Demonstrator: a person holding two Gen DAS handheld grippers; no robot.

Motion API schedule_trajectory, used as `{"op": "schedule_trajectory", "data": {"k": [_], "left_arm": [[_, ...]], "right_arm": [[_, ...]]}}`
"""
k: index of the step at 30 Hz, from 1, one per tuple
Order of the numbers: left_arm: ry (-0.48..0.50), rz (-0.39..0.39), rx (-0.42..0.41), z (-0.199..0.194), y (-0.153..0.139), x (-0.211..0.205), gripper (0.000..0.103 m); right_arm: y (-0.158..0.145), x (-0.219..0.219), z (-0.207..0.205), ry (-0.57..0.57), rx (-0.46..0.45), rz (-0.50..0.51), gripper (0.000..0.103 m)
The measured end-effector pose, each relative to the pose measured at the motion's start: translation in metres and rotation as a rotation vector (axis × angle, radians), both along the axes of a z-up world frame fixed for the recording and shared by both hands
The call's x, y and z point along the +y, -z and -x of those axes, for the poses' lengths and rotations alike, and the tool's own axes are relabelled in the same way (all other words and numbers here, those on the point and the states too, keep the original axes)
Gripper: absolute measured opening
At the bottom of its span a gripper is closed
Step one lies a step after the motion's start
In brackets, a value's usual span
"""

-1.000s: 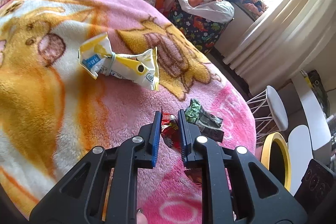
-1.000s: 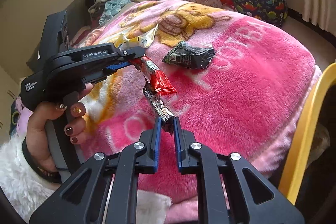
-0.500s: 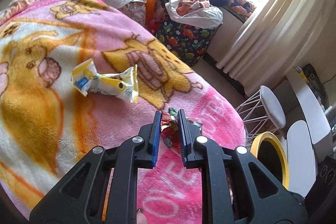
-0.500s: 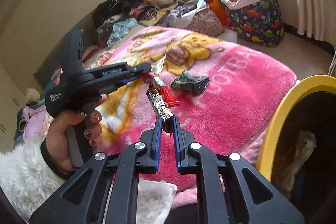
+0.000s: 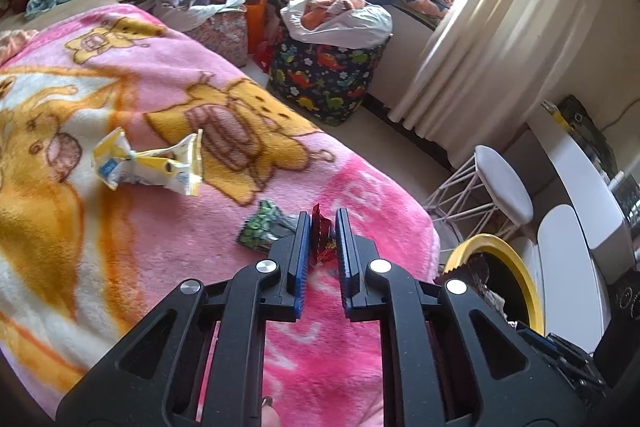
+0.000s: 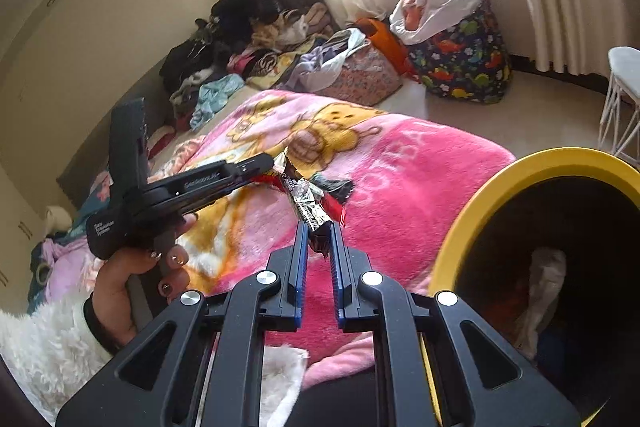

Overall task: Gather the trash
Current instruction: 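Carry the red and silver wrappers over the yellow-rimmed bin with both tools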

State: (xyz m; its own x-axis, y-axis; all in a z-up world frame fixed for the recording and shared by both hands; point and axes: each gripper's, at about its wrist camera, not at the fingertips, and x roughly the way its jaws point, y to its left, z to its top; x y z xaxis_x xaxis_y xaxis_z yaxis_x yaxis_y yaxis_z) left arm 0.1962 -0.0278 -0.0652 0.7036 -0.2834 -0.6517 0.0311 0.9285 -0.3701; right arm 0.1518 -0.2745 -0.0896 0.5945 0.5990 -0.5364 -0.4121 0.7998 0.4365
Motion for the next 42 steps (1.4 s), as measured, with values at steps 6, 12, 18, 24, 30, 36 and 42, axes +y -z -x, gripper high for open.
{"op": "schedule_trajectory", "data": {"k": [6,12,18,24,30,36,42], "left_arm": [[0.037,-0.003,-0.014,0.003,-0.006,-0.016,0.008],[0.075,-0.004,-0.027,0.007,-0.012,-0.032,0.008],[0.112,-0.006,-0.038,0.010,-0.016,-0.049,0.008],[0.148,-0.011,-0.045,0.014,-0.020,-0.064,0.008],[0.178,-0.018,-0.050,0.017,-0.021,-0.078,0.008],[0.210,-0.025,-0.054,0.021,-0.023,-0.091,0.008],[0.243,-0.035,-0.059,0.024,-0.025,-0.105,0.008]], "right_arm": [[-0.001,-0.018,0.006,0.052,-0.001,-0.016,0.011],[-0.001,-0.037,0.009,0.105,-0.002,-0.030,0.011],[0.001,-0.053,0.009,0.156,0.002,-0.038,0.011],[0.003,-0.066,0.012,0.202,0.006,-0.045,0.011],[0.007,-0.079,0.014,0.242,0.016,-0.053,0.011],[0.009,-0.091,0.016,0.281,0.021,-0.064,0.011],[0.011,-0.102,0.020,0.312,0.025,-0.066,0.011]]}}
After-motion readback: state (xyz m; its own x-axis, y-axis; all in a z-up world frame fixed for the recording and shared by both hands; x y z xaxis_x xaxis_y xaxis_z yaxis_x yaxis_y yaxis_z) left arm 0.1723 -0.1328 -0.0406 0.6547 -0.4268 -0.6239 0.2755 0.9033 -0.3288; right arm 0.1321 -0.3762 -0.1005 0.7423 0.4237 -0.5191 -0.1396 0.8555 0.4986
